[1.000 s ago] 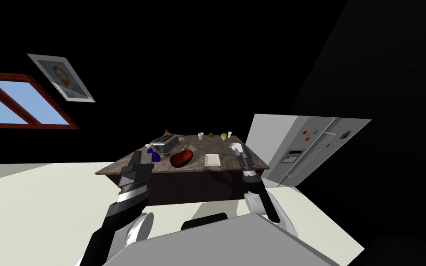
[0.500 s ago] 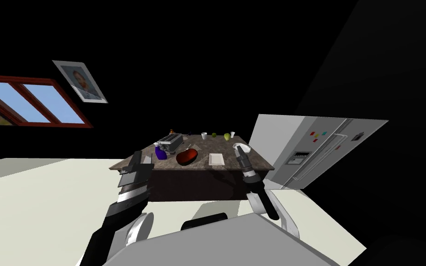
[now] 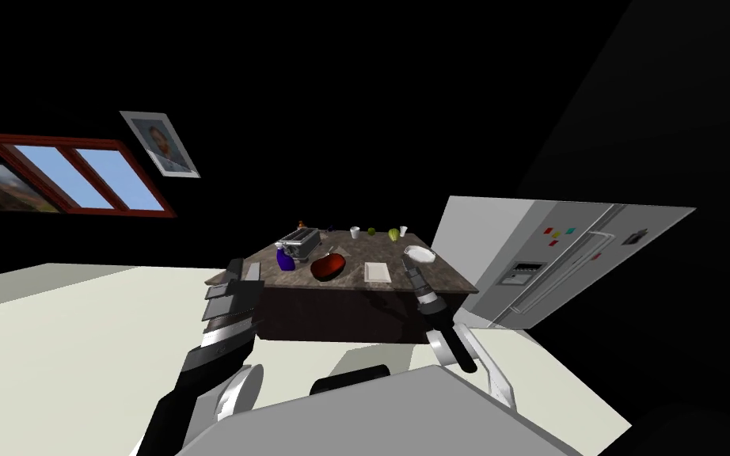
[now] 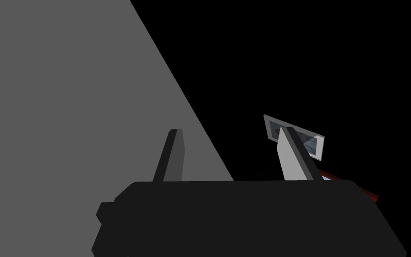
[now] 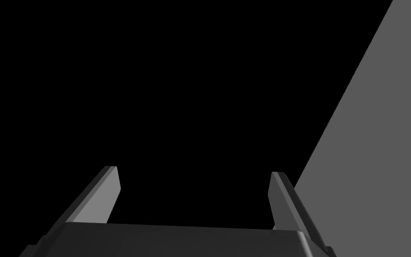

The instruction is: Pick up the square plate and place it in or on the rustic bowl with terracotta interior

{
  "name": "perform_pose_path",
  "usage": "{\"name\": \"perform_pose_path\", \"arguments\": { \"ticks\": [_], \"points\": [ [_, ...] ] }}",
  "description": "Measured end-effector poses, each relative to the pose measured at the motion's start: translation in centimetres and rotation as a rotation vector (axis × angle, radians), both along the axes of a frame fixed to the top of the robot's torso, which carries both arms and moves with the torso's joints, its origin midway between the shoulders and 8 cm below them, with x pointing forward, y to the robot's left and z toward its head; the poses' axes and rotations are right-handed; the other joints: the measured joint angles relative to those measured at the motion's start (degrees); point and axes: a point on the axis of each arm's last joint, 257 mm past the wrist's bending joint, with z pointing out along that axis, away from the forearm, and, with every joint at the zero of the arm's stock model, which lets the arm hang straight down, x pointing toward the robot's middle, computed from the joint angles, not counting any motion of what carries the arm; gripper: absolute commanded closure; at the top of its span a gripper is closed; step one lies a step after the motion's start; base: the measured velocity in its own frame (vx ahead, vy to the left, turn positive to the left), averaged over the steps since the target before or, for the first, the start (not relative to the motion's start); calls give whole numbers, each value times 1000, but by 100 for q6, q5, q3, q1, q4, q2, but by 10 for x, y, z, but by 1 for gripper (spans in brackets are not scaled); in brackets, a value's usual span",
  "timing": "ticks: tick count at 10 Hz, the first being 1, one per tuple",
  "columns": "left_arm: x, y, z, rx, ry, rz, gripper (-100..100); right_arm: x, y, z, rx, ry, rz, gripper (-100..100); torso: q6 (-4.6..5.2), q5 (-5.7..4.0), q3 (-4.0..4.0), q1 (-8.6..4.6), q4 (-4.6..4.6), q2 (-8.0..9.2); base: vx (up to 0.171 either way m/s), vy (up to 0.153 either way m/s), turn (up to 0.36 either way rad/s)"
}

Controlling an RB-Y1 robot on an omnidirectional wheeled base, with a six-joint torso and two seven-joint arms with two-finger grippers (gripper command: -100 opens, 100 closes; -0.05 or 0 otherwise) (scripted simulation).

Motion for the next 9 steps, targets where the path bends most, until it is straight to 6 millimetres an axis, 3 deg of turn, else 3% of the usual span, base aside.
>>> {"name": "perform_pose_path", "arguments": {
  "ticks": [9],
  "points": [
    [0,0,0,0,0,0,0,17,-9,-49,-408,35,-61,-100,2,1,1,1,0,1,-12,66,70]
  ]
}}
